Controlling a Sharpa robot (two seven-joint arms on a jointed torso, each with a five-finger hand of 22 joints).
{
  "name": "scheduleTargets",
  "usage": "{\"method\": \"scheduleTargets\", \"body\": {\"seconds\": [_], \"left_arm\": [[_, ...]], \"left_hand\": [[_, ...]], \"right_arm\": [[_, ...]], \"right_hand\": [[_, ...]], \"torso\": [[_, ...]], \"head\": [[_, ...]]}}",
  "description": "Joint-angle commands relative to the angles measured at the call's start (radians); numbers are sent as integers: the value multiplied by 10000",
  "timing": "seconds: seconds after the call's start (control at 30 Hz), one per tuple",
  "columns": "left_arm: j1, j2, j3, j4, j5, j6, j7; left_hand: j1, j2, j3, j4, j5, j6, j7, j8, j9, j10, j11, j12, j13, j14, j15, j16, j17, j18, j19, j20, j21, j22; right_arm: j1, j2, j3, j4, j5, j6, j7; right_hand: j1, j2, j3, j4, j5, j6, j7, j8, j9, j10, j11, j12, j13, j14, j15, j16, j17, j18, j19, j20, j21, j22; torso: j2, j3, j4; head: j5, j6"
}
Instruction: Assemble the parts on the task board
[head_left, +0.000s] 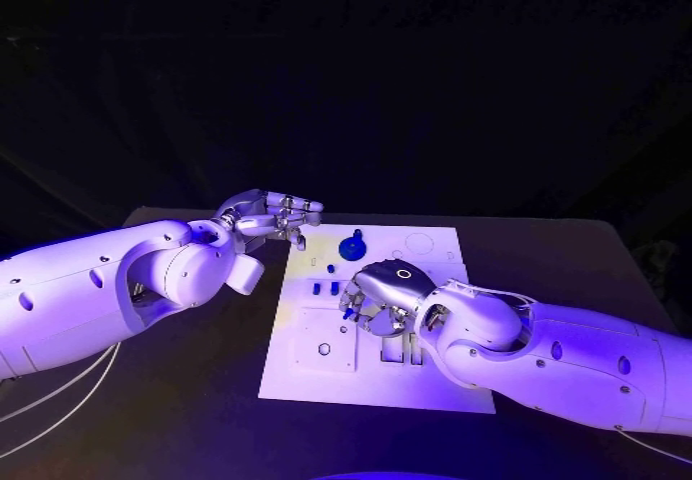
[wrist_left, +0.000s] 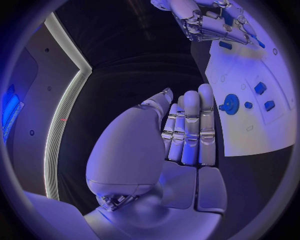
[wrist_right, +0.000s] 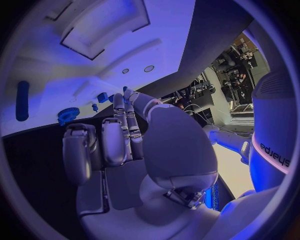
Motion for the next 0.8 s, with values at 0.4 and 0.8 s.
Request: {"method": "scheduleTargets", "body": {"seconds": [0.4, 0.8], "left_arm": [[4, 28, 4, 87, 84, 159, 33], [5, 26, 5, 89, 84, 188, 19]], "left_hand": [[88, 47, -2, -42, -7, -66, 20, 11, -15, -47, 14, 45, 10, -54, 17, -30, -12, 207, -50, -13, -42, -12], [91, 46, -3, -47, -8, -72, 24, 14, -15, -57, 18, 56, 12, -57, 19, -33, -15, 208, -48, -12, -49, -17]], "right_arm": [[-217, 296, -36, -313, -143, 685, 106], [-291, 373, -45, -509, -227, 871, -32]], "right_hand": [[-139, 35, -105, 2, 99, 20, -11, 10, 28, 15, -68, -53, 19, 431, -37, 28, -26, -91, 411, -19, 8, 1816], [-152, 39, -124, 12, 114, 12, -11, 6, 33, 12, -67, -61, 22, 428, -35, 24, -32, -90, 407, -18, 4, 1813]], "torso": [[-9, 6, -3], [-7, 16, -10]], "head": [[46, -119], [76, -181]]}}
